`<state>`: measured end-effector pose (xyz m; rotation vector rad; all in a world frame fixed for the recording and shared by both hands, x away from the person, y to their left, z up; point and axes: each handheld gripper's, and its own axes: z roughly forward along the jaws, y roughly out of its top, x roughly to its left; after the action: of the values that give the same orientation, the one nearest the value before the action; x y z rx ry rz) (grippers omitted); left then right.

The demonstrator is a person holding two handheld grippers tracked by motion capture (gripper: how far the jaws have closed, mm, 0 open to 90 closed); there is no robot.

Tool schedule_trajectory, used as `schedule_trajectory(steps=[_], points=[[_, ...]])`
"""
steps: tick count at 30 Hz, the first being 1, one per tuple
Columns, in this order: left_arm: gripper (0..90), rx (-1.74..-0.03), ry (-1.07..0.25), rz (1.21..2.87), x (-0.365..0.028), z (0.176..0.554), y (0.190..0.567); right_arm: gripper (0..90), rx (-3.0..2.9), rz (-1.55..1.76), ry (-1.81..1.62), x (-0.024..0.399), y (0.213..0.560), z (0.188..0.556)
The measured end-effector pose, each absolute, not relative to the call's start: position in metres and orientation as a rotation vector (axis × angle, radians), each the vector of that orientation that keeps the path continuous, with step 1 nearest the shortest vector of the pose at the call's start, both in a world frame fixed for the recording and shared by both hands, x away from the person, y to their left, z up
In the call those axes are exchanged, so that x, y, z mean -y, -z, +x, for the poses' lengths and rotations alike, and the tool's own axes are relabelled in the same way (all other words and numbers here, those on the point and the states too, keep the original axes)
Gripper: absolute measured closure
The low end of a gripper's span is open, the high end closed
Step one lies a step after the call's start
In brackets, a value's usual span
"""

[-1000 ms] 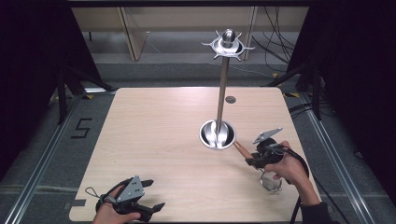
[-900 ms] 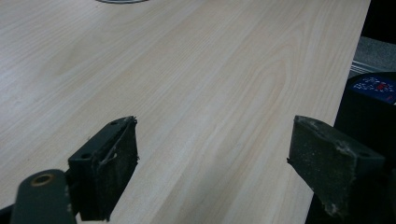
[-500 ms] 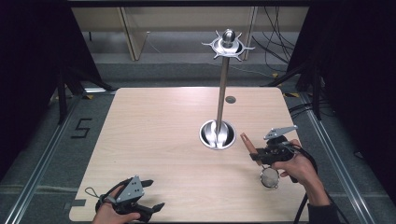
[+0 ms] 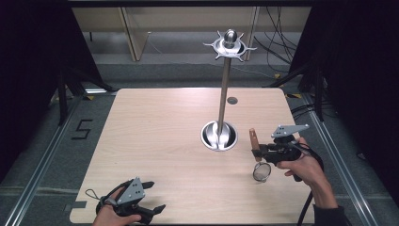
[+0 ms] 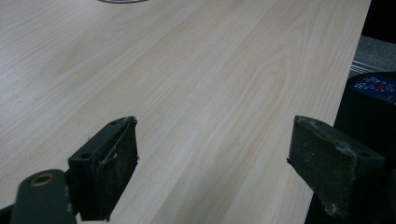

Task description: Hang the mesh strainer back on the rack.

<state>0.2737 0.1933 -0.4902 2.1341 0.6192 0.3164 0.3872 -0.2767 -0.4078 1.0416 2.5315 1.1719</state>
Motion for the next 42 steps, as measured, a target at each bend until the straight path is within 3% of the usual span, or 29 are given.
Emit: schedule_trajectory(steps=[42], points=[[15.2, -0.628, -0.313, 2.121, -0.193, 0.273, 0.491, 70.6, -2.39, 0.881, -1.396, 0.242, 0.348, 0.397]])
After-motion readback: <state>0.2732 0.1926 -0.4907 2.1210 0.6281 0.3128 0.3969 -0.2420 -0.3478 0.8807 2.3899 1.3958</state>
